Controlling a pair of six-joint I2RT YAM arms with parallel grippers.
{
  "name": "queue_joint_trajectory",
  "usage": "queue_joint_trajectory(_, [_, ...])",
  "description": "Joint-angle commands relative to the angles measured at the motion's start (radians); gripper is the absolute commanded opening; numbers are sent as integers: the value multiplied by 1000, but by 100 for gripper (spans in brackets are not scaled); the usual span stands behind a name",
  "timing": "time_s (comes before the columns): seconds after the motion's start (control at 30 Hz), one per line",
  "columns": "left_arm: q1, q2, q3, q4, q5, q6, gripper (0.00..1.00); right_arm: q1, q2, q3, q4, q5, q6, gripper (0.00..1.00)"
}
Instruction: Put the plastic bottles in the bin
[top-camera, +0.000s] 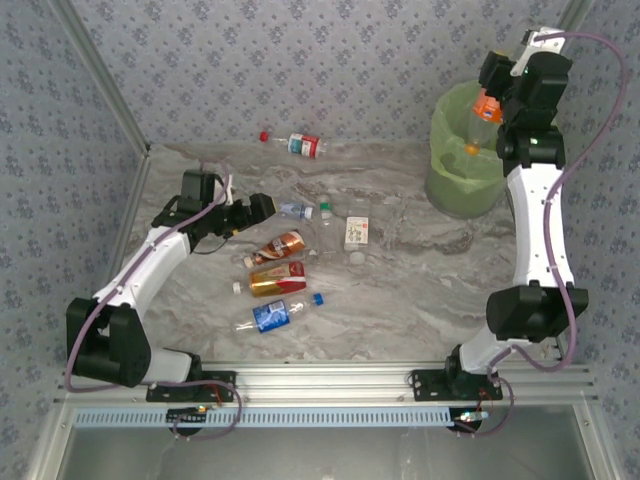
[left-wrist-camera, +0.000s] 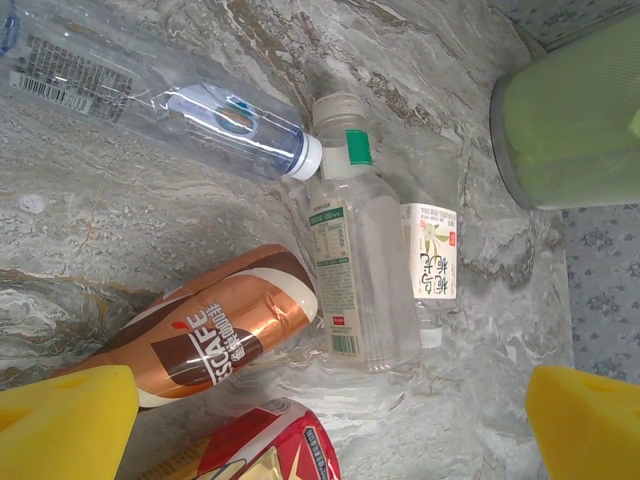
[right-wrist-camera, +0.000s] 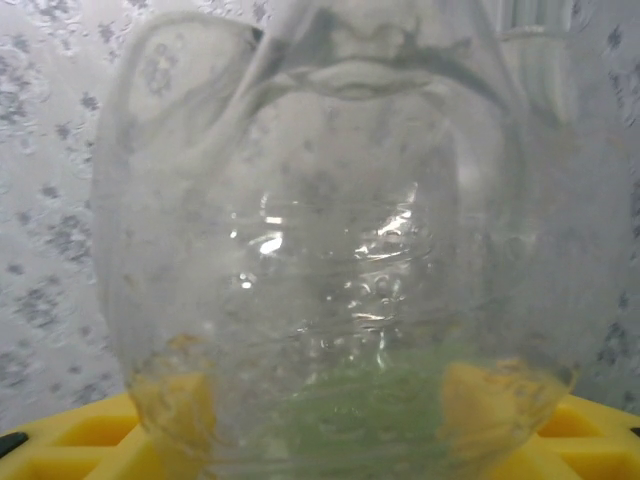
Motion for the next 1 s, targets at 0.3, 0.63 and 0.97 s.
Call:
queue_joint_trajectory(0.3, [-2,-35,-5,10,0,26,99,61,350,421,-135,156,-381,2])
queue_joint_trajectory(0.63, [-2,-46,0,3,-1,28,99,21,520,480,-280,154,-340,10])
queue_joint_trajectory(0.97, [-3,-53,0,0,-8,30,99,-50,426,162,-176,-32,-256,22])
